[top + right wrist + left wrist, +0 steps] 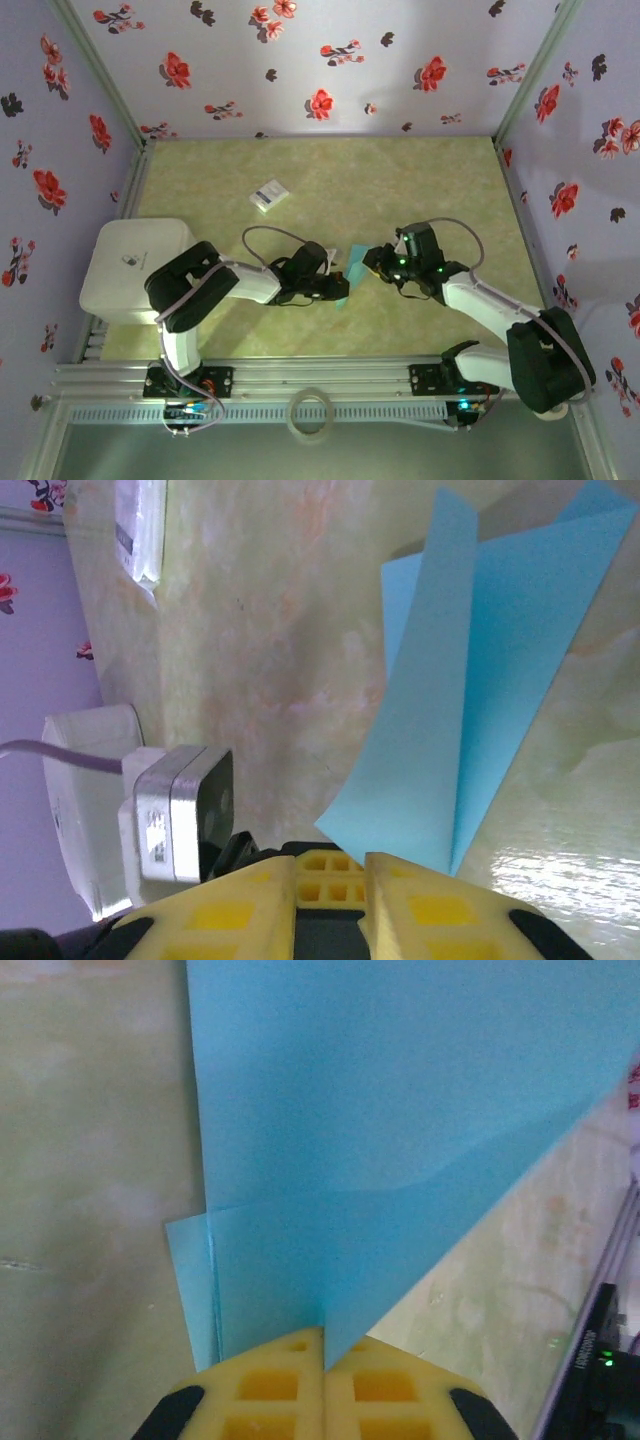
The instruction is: Fold a paper plane with a square sheet of paper (pick it up from the middle)
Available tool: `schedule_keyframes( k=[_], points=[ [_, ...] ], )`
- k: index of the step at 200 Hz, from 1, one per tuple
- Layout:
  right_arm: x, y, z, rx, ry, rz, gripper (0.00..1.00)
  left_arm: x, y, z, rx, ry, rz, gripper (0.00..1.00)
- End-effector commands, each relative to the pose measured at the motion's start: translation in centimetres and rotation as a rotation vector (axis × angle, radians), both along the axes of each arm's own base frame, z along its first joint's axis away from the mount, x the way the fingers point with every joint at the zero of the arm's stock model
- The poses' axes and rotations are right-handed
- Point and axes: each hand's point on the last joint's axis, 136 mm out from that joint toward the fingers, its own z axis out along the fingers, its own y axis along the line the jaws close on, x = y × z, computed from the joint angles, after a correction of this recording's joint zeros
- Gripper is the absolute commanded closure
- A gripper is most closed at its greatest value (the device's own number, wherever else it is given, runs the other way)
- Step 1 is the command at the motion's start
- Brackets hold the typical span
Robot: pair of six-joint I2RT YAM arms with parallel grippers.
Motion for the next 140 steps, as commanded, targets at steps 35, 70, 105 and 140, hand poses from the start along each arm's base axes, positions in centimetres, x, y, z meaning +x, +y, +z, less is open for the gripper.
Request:
schedule_keyframes(
  k=[35,70,105,140],
  points=[
    [-0.1,1.7,-1.8,0.028,0.020,0.080,0.84,-1.0,-0.9,-1.4,-0.018,0.161,-0.011,0.99],
    [0.3,2.7,-2.1,0.058,0.031,0.092,0.85,-1.0,-0.9,-1.5,0.026,0.195,-0.015,0.99],
    [0.4,0.6,-4.8,-0.066,0.097,0.005,0.86,-1.1,-0.9,-1.7,0.067,0.237,-0.015,0.99],
    [0.7,-0.6,-5.5,-0.076,0.118,-0.062,0.86,-1.4,-0.6,-2.0,0.126,0.265,-0.028,0.98]
  ],
)
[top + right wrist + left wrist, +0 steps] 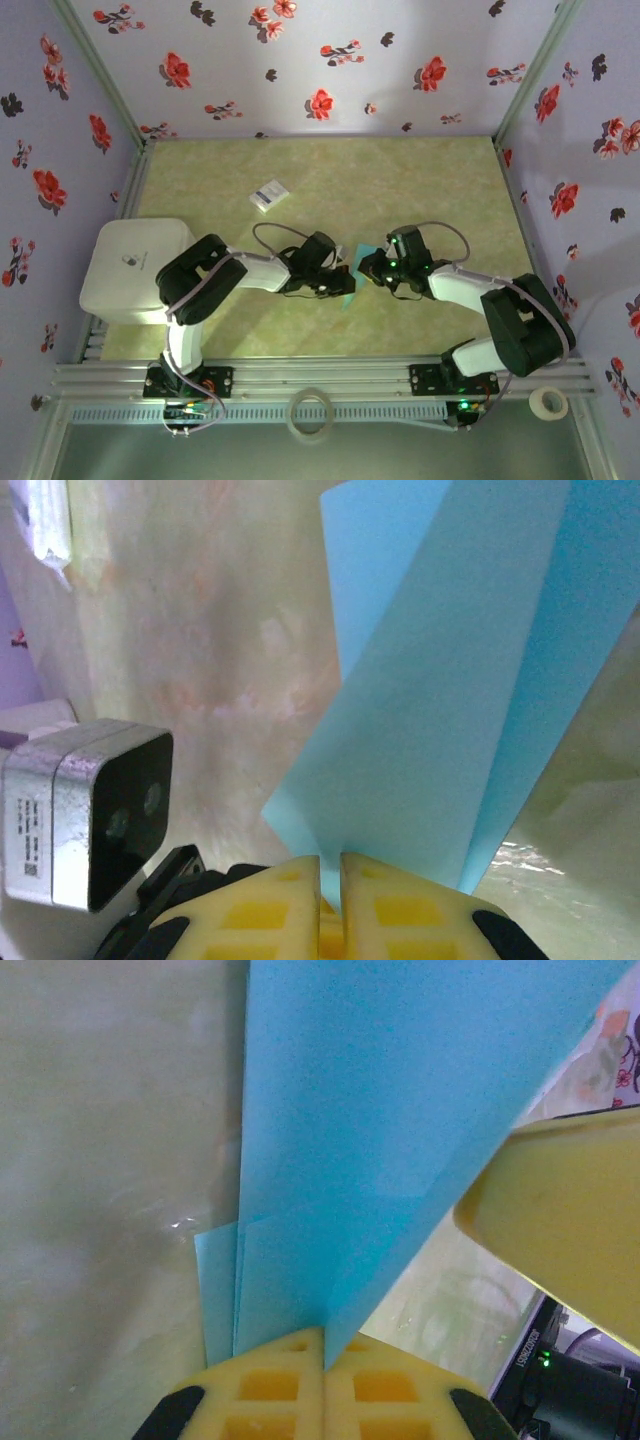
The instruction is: Fold a paper plane with a square sheet of paper (pick it up from the middle)
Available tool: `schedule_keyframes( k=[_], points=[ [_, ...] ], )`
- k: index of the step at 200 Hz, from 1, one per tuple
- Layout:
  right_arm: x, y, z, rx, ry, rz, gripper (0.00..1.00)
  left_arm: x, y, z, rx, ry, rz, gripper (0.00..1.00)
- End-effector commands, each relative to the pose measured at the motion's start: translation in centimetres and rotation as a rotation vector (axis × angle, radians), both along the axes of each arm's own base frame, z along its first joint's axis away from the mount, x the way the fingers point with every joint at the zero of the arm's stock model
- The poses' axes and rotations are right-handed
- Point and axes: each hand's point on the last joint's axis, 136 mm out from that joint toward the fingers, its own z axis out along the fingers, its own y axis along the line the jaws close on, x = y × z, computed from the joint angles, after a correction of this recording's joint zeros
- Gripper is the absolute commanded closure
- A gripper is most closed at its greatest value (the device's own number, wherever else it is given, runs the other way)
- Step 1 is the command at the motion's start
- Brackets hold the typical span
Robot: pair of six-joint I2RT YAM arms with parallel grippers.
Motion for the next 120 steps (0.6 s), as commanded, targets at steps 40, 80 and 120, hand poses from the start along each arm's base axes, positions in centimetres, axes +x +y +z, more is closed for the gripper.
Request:
schedule_keyframes(
  k=[40,80,120],
  points=[
    [-0.1,-2.8,-1.0,-0.054,0.030,-0.117,0.86,-1.5,1.3,-1.9,0.132,0.091,-0.035,1.00],
    [-0.5,-4.0,0.2,-0.067,0.004,-0.132,0.84,0.1,4.3,-1.5,0.192,0.016,0.119,1.00],
    [-0.3,-3.2,1.1,-0.026,0.001,-0.099,0.83,1.0,6.7,-0.4,0.249,-0.069,0.216,1.00]
  ],
)
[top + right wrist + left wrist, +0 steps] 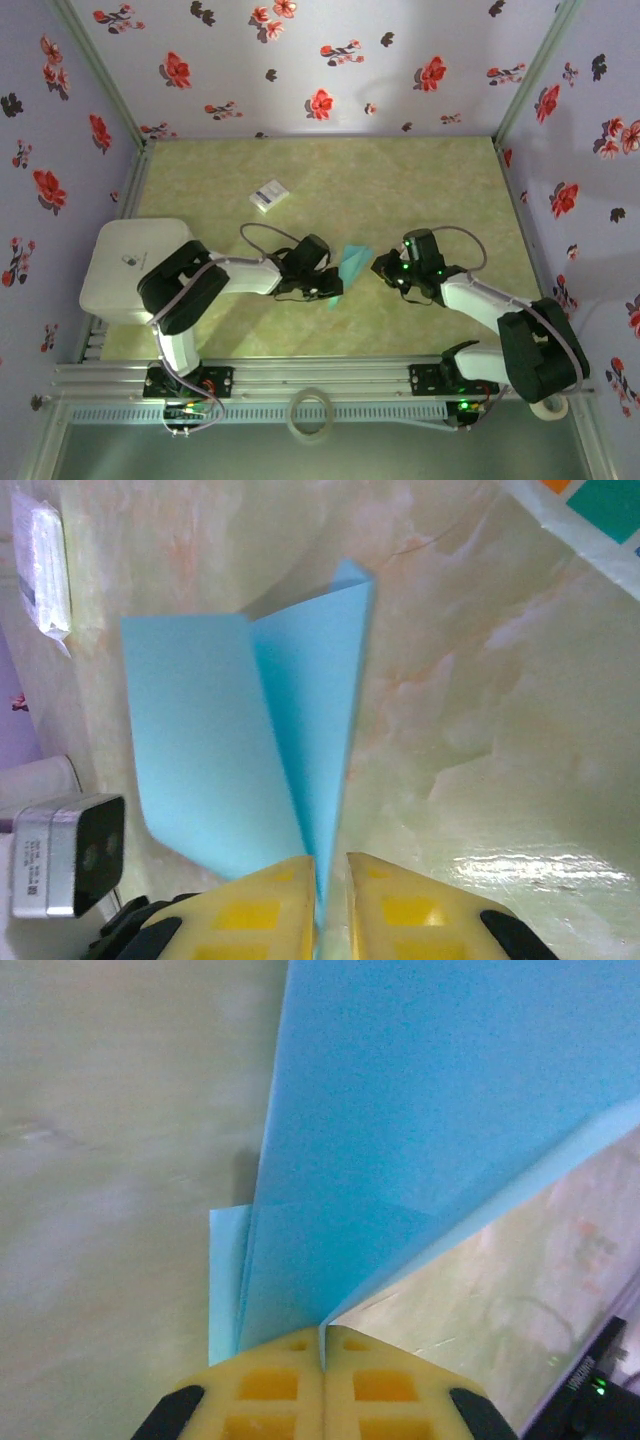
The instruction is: Fold a paper plane with a square sheet of paper (pick it up from the middle)
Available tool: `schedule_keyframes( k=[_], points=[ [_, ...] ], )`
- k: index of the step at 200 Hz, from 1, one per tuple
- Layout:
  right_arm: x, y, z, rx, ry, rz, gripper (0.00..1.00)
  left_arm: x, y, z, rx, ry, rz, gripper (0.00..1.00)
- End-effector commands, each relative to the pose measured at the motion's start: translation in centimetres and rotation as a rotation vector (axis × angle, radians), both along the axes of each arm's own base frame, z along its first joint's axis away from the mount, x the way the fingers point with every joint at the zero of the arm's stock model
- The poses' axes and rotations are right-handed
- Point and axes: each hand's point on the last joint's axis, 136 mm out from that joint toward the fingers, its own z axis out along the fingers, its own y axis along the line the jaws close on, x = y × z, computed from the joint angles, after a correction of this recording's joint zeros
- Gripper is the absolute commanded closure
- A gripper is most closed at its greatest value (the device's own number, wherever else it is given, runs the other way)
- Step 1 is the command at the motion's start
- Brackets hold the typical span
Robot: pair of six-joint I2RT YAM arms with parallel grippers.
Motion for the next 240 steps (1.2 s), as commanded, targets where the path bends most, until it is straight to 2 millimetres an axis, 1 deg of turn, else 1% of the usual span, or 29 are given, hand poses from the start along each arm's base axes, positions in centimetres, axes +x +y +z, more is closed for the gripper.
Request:
schedule_keyframes(
  k=[1,18,46,63,85,122,156,197,211,223,240],
  points=[
    [-0.1,0.3,0.4,0.011,0.009,0.023,0.83,0.8,2.5,-0.4,0.098,-0.042,0.094,1.00],
    [0.1,1.0,0.8,0.047,-0.001,0.043,0.83,0.8,2.3,-0.4,0.105,-0.034,0.073,1.00],
    [-0.1,2.1,1.1,0.078,-0.010,0.081,0.83,0.3,0.5,-0.3,0.089,-0.008,-0.001,1.00],
    [-0.3,2.6,1.1,0.087,-0.007,0.101,0.83,0.2,0.0,-0.6,0.093,0.015,-0.028,1.00],
    [-0.4,3.4,1.2,0.098,-0.012,0.123,0.83,0.1,-0.1,-1.0,0.115,0.036,-0.046,1.00],
    [-0.2,4.2,1.3,0.122,-0.026,0.142,0.82,-0.1,-0.6,-1.0,0.104,0.045,-0.079,1.00],
    [0.2,5.3,2.1,0.175,-0.052,0.161,0.84,-0.2,-0.7,-1.2,0.101,0.061,-0.095,1.00],
    [0.7,6.3,2.3,0.194,-0.060,0.184,0.85,0.1,-1.0,-0.4,0.071,0.035,-0.100,1.00],
    [0.9,6.8,2.7,0.204,-0.075,0.200,0.85,0.1,-1.0,-0.2,0.059,0.024,-0.099,1.00],
    [1.2,7.0,2.5,0.198,-0.068,0.200,0.85,0.2,-1.1,0.0,0.049,0.018,-0.100,1.00],
    [1.4,6.9,1.6,0.178,-0.043,0.192,0.85,0.2,-1.3,0.1,0.037,0.011,-0.106,1.00]
  ],
)
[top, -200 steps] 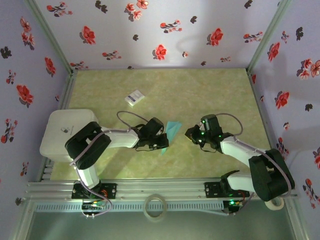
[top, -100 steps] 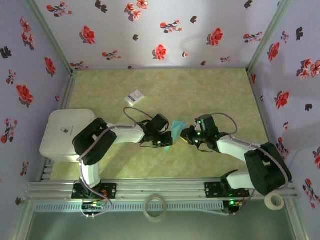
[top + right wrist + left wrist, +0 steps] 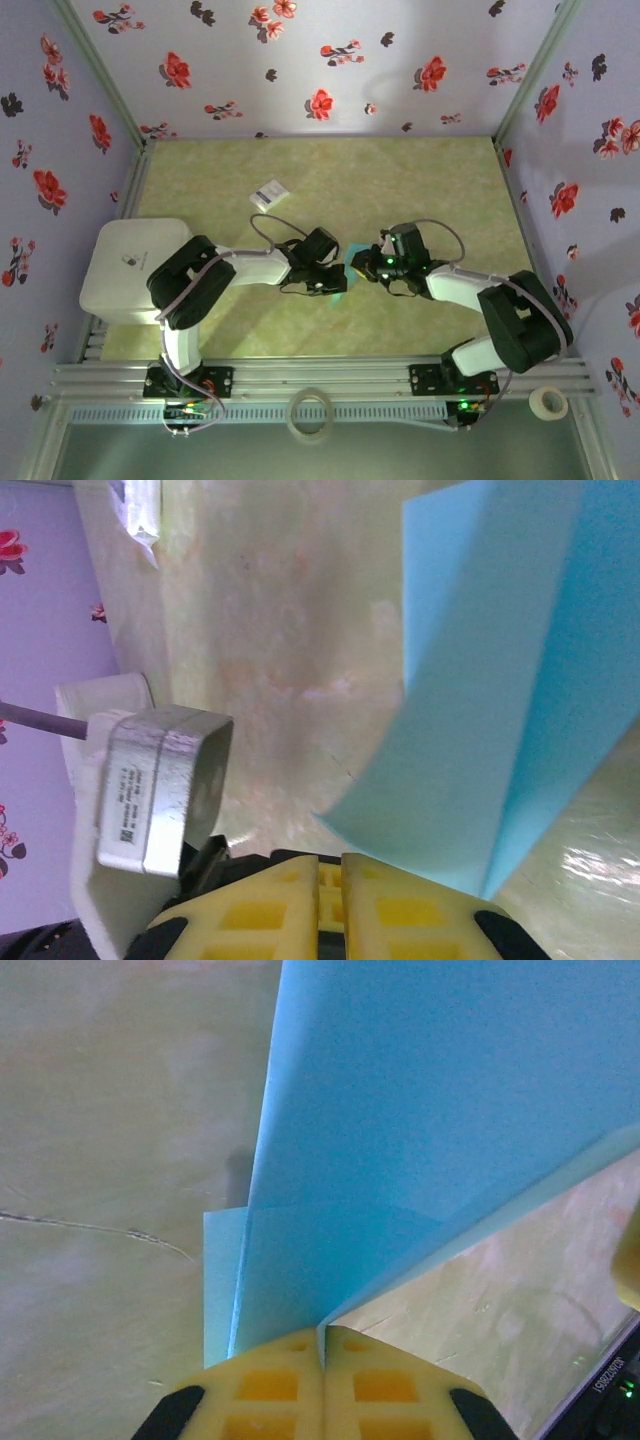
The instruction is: Fold a paper plane with a square sheet of paper (pick it up from the middle)
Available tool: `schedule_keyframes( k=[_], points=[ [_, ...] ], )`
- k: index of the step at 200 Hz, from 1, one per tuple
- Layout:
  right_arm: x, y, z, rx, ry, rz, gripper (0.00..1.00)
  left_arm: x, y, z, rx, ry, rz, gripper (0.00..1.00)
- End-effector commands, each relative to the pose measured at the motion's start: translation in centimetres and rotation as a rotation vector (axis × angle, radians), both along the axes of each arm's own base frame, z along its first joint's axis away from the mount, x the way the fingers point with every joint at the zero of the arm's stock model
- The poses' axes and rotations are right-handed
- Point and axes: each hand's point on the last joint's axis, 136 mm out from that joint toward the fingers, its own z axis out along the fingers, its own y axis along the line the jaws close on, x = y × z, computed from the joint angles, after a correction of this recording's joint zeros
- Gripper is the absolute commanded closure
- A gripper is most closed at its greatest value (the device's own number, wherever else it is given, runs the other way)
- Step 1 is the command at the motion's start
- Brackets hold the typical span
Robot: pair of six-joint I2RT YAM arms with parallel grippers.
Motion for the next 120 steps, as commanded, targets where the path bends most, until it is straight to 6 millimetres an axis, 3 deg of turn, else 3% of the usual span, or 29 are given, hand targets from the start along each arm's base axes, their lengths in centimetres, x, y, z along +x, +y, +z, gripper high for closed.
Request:
schedule_keyframes(
  k=[1,42,120],
  points=[
    [0.9,0.9,0.3,0.013,-0.008,0.010,0.86,-0.2,0.1,0.1,-0.017,-0.010,-0.025,0.99],
    [1.5,-0.2,-2.0,-0.064,0.025,-0.043,0.87,-0.2,0.1,0.5,-0.044,-0.028,-0.029,0.96],
    [1.9,-1.8,-3.2,-0.106,0.049,-0.096,0.87,-0.8,0.7,0.1,-0.045,-0.039,-0.048,0.81]
  ],
)
